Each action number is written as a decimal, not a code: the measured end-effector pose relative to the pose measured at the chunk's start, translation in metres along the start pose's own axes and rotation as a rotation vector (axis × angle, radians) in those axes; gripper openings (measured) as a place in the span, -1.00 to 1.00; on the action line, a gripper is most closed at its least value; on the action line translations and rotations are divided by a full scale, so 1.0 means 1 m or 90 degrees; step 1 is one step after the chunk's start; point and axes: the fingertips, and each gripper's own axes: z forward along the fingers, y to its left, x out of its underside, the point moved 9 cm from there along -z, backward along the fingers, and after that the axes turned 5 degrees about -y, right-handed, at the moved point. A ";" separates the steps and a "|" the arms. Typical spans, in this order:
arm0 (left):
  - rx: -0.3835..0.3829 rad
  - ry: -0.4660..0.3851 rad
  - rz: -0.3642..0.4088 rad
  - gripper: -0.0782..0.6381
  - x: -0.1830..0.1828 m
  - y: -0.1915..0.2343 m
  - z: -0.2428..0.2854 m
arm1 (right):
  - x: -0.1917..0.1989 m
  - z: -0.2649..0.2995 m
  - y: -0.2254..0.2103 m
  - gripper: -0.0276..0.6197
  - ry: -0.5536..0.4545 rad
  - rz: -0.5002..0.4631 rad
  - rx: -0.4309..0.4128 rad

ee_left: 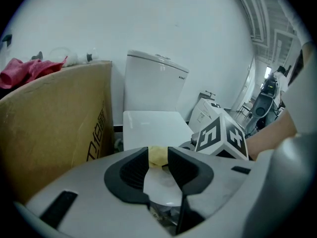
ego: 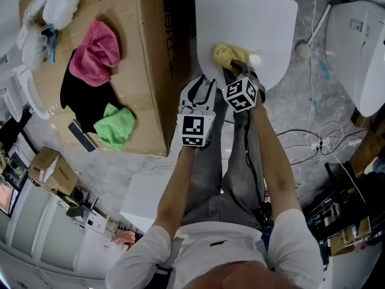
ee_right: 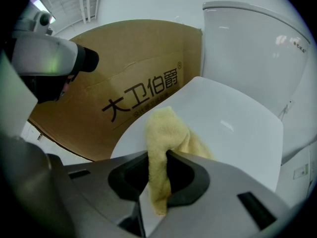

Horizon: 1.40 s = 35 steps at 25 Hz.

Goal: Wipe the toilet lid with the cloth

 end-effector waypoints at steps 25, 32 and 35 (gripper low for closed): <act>0.015 0.027 0.037 -0.40 0.012 -0.021 -0.013 | 0.059 -0.030 0.025 -0.64 -0.006 0.125 -0.037; 0.039 0.032 0.059 -0.40 0.009 -0.035 -0.011 | 0.087 -0.051 0.009 -0.64 0.008 0.165 0.004; 0.051 0.032 0.066 -0.40 0.006 -0.043 -0.009 | 0.100 -0.061 -0.001 -0.65 0.018 0.180 0.022</act>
